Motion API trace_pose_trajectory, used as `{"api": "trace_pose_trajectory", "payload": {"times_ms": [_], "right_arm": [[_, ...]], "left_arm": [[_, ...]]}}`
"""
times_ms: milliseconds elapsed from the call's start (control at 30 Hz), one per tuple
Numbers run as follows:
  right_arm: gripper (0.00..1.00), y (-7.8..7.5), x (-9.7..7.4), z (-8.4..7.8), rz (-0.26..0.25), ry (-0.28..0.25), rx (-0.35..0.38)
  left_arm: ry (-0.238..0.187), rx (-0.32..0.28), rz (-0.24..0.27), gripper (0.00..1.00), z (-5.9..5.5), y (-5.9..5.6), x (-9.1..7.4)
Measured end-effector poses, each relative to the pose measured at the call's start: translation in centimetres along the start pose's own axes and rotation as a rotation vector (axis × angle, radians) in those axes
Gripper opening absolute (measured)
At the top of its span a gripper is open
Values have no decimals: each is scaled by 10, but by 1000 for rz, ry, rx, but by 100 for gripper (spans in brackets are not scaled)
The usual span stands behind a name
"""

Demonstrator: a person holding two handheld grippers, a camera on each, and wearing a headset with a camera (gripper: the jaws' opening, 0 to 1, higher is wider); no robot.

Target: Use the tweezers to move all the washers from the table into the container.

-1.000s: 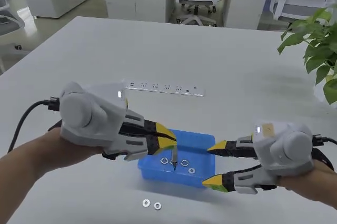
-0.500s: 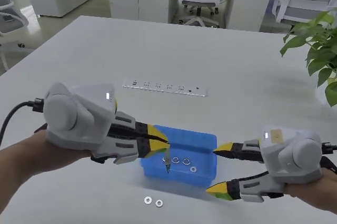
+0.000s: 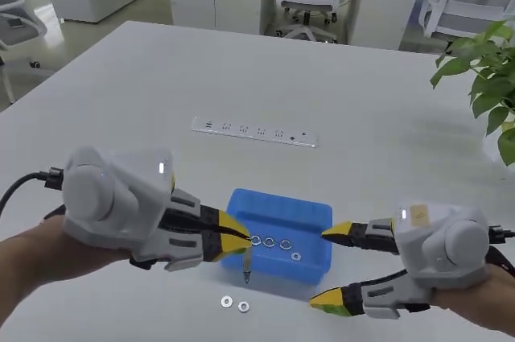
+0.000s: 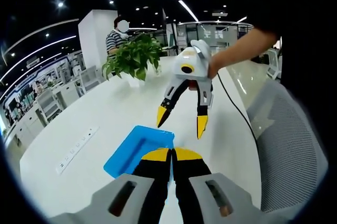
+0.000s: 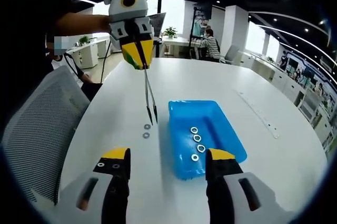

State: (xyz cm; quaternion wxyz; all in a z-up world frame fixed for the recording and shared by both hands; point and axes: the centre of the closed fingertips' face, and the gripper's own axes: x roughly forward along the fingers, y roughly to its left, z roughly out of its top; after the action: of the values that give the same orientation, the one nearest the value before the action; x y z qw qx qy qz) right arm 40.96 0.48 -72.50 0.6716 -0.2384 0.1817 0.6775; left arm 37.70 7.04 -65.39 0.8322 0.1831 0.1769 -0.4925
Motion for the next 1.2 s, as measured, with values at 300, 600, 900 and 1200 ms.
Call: {"api": "trace_pose_trajectory", "payload": {"times_ms": [300, 600, 900, 1200], "right_arm": [[60, 5, 3, -1, 15, 7, -3], [60, 7, 4, -2, 20, 14, -2], [60, 10, 5, -4, 27, 19, -1], [60, 15, 8, -5, 41, 22, -1]], "left_arm": [[21, -15, -15, 5, -12, -9, 3], [30, -32, -25, 5, -20, -15, 7], [36, -43, -35, 5, -24, -21, 11], [26, -49, -37, 5, -23, -21, 15]]}}
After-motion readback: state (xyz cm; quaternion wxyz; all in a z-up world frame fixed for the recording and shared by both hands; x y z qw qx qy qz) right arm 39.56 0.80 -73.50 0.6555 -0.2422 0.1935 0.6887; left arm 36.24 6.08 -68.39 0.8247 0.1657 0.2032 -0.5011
